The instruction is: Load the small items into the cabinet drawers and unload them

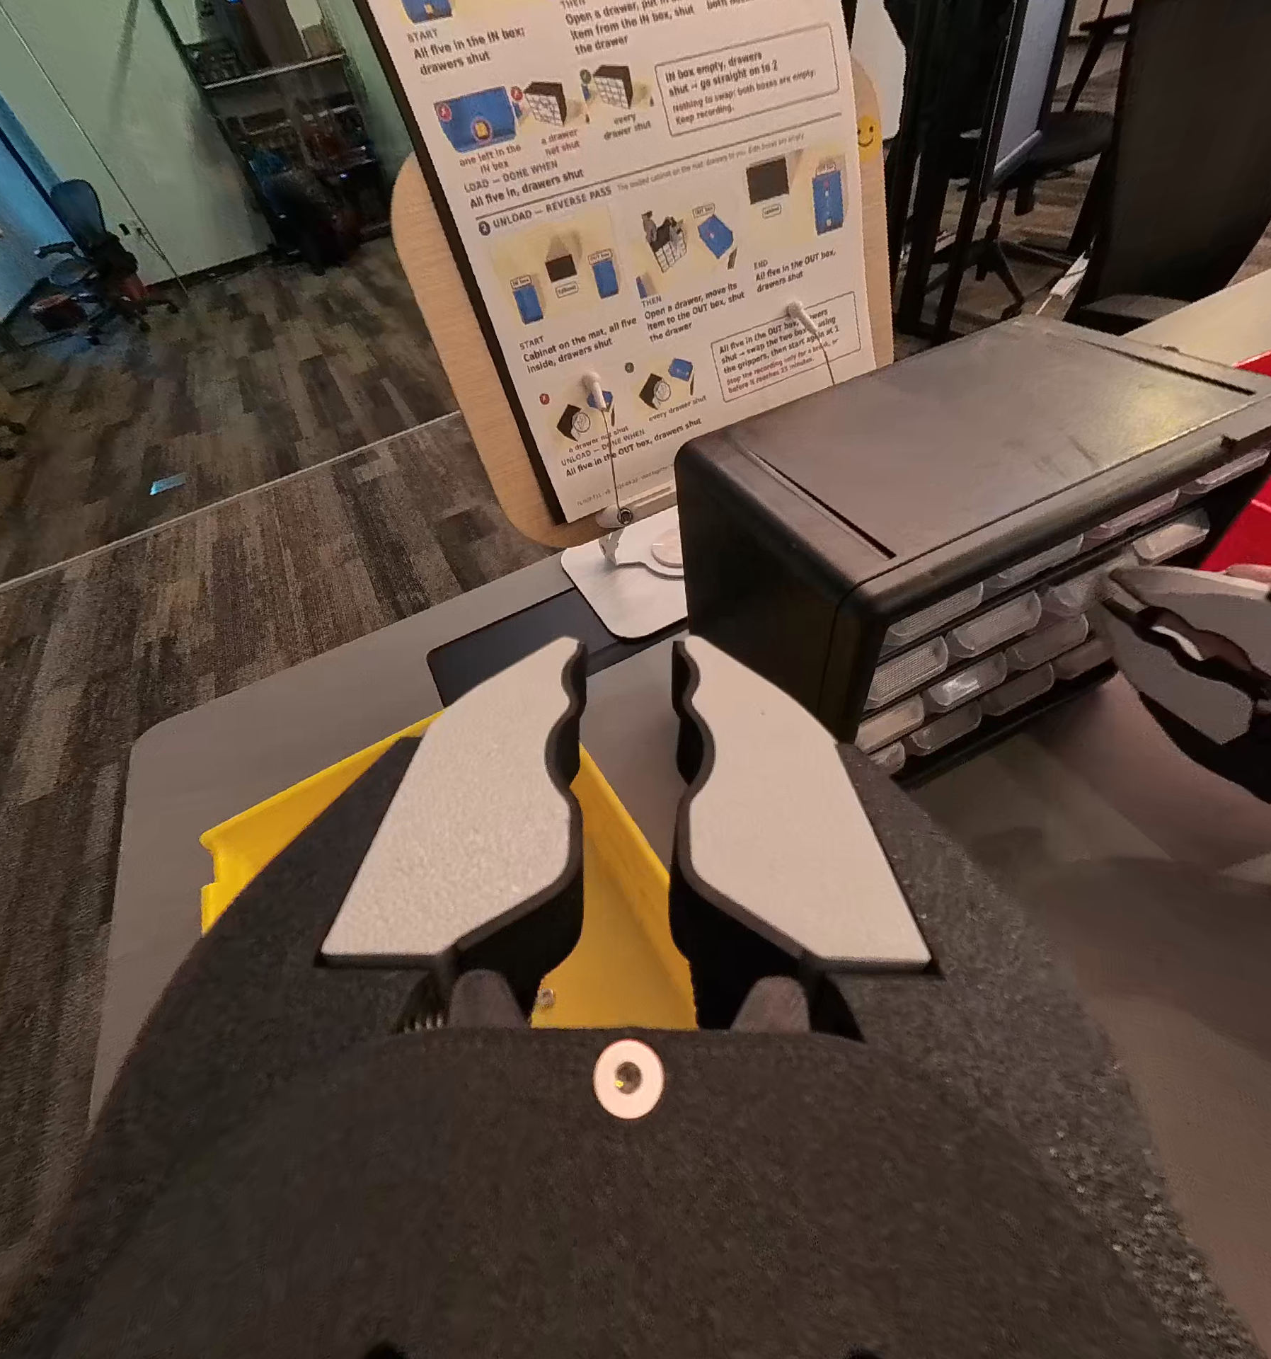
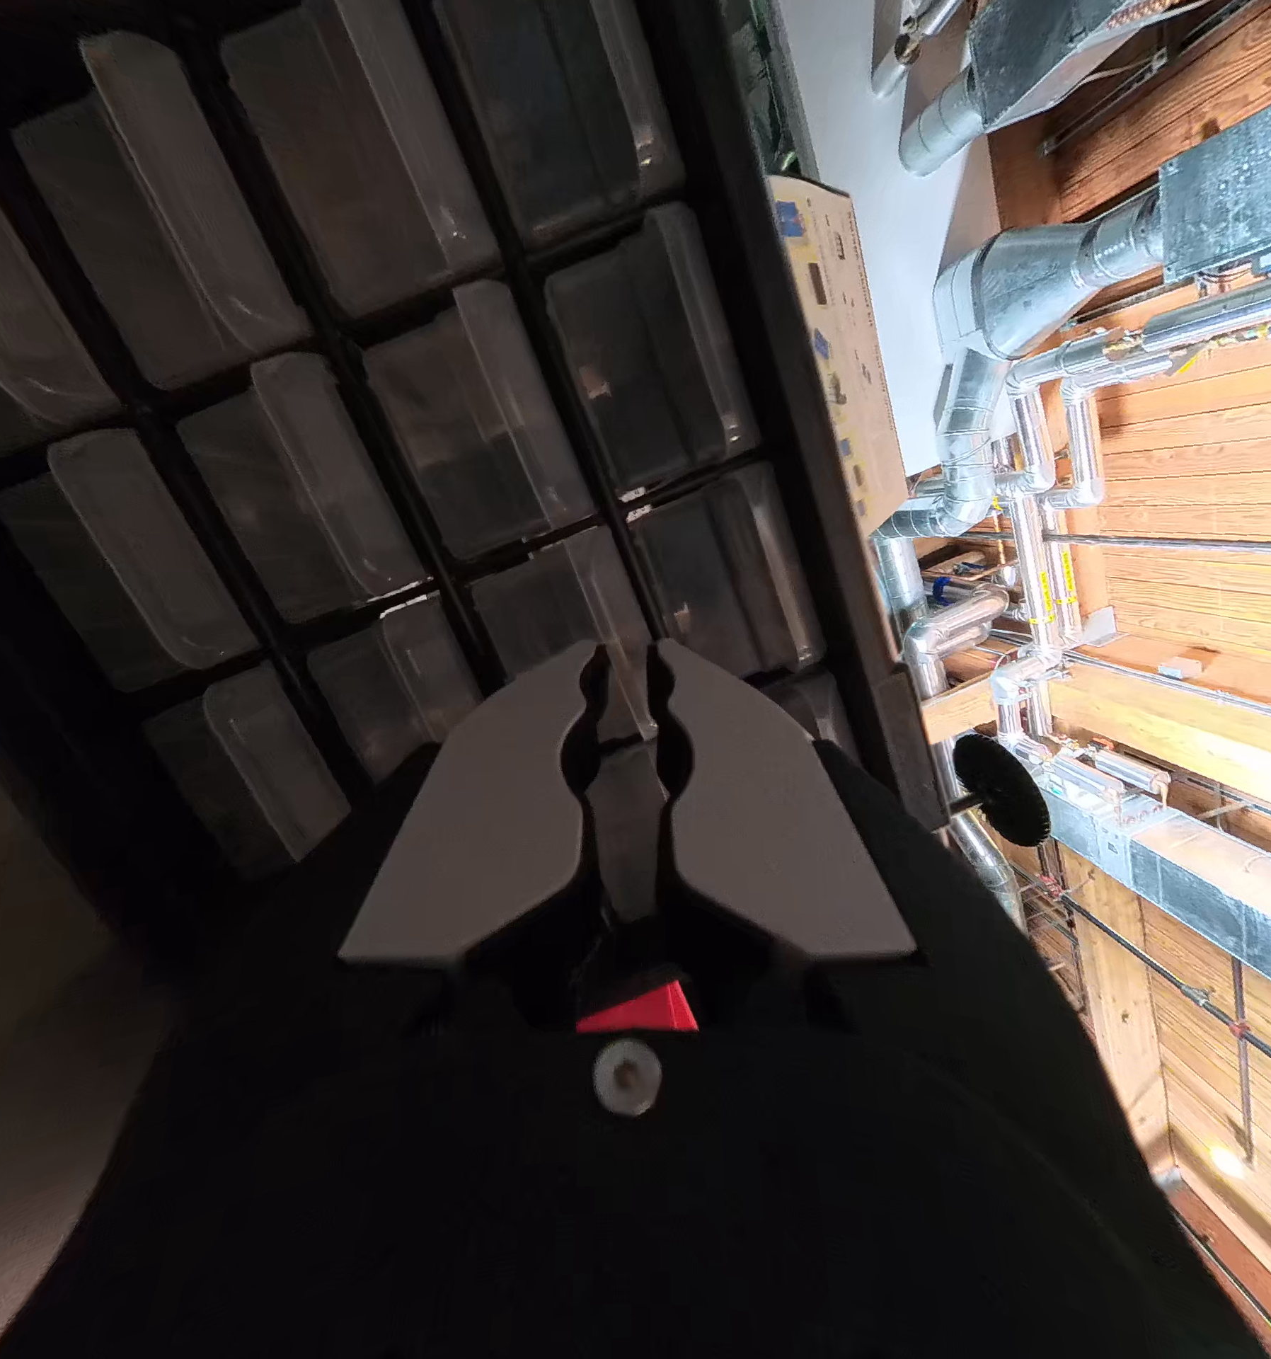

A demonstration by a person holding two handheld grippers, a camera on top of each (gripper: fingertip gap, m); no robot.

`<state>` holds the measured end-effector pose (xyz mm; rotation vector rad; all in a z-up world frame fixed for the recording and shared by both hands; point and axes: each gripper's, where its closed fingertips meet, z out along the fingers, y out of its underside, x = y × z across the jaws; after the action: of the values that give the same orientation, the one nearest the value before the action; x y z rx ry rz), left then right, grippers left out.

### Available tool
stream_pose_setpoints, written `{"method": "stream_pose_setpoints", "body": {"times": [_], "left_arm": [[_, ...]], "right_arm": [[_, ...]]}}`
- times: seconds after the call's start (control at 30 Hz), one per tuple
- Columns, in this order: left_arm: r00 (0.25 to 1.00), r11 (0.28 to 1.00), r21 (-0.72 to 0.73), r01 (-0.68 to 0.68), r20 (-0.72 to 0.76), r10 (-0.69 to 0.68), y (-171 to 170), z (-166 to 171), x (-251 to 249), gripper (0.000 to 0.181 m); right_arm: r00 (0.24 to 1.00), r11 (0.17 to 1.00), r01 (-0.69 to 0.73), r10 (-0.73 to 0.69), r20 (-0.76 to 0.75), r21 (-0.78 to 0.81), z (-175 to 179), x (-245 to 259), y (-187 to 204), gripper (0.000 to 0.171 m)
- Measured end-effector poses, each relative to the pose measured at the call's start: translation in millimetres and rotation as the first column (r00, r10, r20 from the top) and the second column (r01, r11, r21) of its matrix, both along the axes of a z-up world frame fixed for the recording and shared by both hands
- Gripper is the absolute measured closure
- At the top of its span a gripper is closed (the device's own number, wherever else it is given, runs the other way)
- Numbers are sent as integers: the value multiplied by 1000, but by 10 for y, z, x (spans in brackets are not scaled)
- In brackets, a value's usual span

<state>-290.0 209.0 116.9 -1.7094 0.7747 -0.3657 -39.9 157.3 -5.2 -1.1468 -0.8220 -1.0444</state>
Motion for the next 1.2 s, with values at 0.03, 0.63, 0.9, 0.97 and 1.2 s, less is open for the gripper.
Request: {"method": "stream_pose_setpoints", "body": {"times": [0.03, 0.63, 0.9, 0.97, 1.2], "left_arm": [[1000, 1000, -2, -3, -12, 3, 2, -16, -2, 160], [938, 846, -448, -291, -306, 161, 802, -1490, -621, 161], [933, 708, -617, -344, -309, 184, 1095, -2250, -667, 154], [937, 688, -642, -338, -296, 184, 1111, -2335, -633, 155], [895, 678, -592, -436, -362, 260, 1221, -2408, -692, 160]], "right_arm": [[1000, 1000, 3, -3, 1, 6, 1, -1, -30, 160], [996, 991, -83, 82, 14, 102, 20, -287, -951, 161], [995, 991, -92, 95, -30, 95, 33, -226, -959, 161], [995, 991, -93, 96, -23, 92, 29, -232, -959, 161], [993, 991, -110, 112, -21, 80, 16, -241, -957, 161]]}}
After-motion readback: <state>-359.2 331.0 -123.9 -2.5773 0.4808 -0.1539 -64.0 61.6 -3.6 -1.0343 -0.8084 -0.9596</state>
